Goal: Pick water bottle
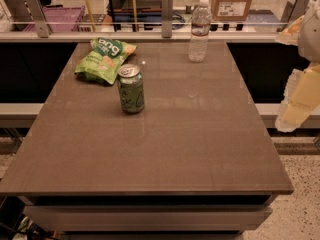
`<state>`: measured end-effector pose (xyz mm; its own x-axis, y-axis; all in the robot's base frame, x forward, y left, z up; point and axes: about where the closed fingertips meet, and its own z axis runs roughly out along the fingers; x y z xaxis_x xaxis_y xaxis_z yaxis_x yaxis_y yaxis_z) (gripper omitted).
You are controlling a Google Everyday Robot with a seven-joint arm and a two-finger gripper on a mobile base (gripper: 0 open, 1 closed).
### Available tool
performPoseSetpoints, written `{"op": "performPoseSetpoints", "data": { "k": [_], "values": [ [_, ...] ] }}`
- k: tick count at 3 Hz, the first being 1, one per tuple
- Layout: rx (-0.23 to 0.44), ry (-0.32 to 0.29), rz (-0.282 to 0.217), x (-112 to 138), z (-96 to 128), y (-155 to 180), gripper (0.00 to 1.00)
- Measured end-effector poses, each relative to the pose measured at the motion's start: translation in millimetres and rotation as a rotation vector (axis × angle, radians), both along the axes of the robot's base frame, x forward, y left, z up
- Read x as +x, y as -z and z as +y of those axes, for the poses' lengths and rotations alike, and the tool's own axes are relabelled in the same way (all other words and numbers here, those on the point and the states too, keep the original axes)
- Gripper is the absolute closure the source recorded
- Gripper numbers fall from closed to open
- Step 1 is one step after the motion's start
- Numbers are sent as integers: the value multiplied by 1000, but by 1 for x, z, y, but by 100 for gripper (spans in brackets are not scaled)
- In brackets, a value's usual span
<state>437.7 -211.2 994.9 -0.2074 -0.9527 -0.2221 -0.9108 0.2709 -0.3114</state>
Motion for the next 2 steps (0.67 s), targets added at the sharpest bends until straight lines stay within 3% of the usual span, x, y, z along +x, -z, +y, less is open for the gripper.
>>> {"op": "performPoseSetpoints", "data": {
  "k": [2],
  "values": [
    [17,13,-21,3,0,-2,0]
  ]
}}
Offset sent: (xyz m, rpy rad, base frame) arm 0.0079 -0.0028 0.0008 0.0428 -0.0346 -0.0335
